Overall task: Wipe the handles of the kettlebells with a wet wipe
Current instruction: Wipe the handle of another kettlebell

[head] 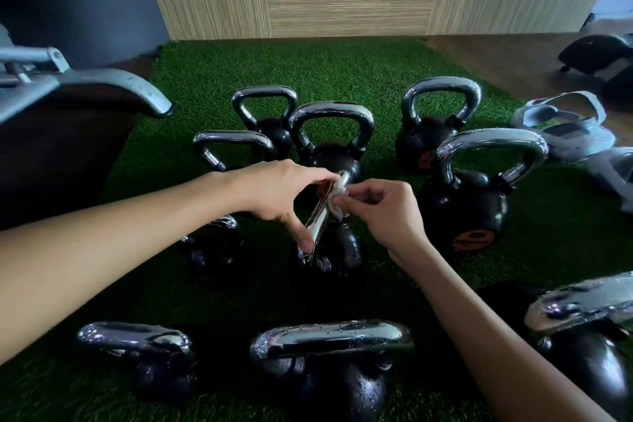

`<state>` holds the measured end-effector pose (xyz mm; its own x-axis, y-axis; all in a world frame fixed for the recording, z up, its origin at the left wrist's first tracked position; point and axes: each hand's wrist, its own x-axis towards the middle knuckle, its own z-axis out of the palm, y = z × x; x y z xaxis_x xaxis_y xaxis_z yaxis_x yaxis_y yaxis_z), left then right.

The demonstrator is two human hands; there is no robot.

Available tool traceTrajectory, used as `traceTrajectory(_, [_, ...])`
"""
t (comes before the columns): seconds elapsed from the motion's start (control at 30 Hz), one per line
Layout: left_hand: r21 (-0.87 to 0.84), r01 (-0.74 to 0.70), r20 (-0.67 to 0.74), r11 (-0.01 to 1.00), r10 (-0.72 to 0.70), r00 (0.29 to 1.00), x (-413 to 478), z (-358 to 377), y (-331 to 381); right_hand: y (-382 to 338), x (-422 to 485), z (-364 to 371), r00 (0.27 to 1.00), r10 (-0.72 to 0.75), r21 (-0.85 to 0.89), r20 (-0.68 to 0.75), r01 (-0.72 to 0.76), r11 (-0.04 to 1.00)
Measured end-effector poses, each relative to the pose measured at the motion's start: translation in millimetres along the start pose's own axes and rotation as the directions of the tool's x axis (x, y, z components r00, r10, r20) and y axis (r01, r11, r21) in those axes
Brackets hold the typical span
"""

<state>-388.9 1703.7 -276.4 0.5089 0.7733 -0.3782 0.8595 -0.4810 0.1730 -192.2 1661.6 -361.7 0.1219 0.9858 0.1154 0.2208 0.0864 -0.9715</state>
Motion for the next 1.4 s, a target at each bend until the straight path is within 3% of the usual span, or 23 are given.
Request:
traceTrajectory(0.17, [-0.039, -0.029, -0.033, 0.999, 0.027, 0.999, -2.1, 3.9, -2.4, 4.1, -32.2, 1.7, 0.967, 0.008, 0.058, 0.253, -0.023, 0.998])
traceTrajectory(0.4, [-0.027, 0.017, -0.039, 1.000, -0.018, 0.999, -8.6, 6.1, -1.0, 7.2, -30.3, 3.1, 0.955, -0.025, 0.064, 0.297, 0.006, 0.998])
traceTrajectory(0.57, [-0.077, -0.002, -0.071, 0.997, -0.004, 0.997, -13.5, 11.4, -5.1, 24.7, -34.9, 5.2, 0.932, -0.047, -0.168, 0.360, 0.114, 0.979])
traceTrajectory(0.67, [-0.084, -0.016, -0.105, 0.996, 0.007, 0.994, -16.3, 14.7, -4.7, 25.9, -36.2, 3.6, 0.926, -0.138, -0.257, 0.351, 0.237, 0.937])
traceTrajectory(0.77, [-0.113, -0.038, -0.129, 0.993, 0.024, 0.991, -17.5, 18.6, -6.4, 28.2, -35.6, 3.6, 0.941, -0.115, -0.191, 0.319, 0.183, 0.964])
traceTrajectory(0.87, [-0.144, -0.055, -0.145, 0.988, 0.034, 0.989, -16.8, 23.0, -11.3, 38.1, -32.1, 4.4, 0.938, -0.101, -0.272, 0.330, 0.198, 0.942])
traceTrajectory(1.0, [-0.156, -0.072, -0.167, 0.985, 0.045, 0.985, -19.7, 29.7, -15.2, 46.5, -24.3, 6.1, 0.980, -0.092, -0.252, 0.174, 0.134, 0.958])
traceTrajectory(1.23, [-0.201, -0.130, -0.276, 0.971, 0.071, 0.958, -21.6, 42.6, -23.6, 49.9, -13.3, 4.2, 0.821, -0.094, -0.385, 0.563, 0.362, 0.849])
traceTrajectory(1.3, [-0.224, -0.158, -0.307, 0.962, 0.084, 0.948, -22.3, 45.2, -23.5, 48.8, -8.3, 0.3, 0.799, -0.111, -0.380, 0.590, 0.397, 0.835])
traceTrajectory(1.4, [-0.242, -0.184, -0.349, 0.953, 0.091, 0.933, -21.7, 48.9, -25.5, 47.5, -7.2, 2.9, 0.824, -0.136, -0.326, 0.549, 0.361, 0.874])
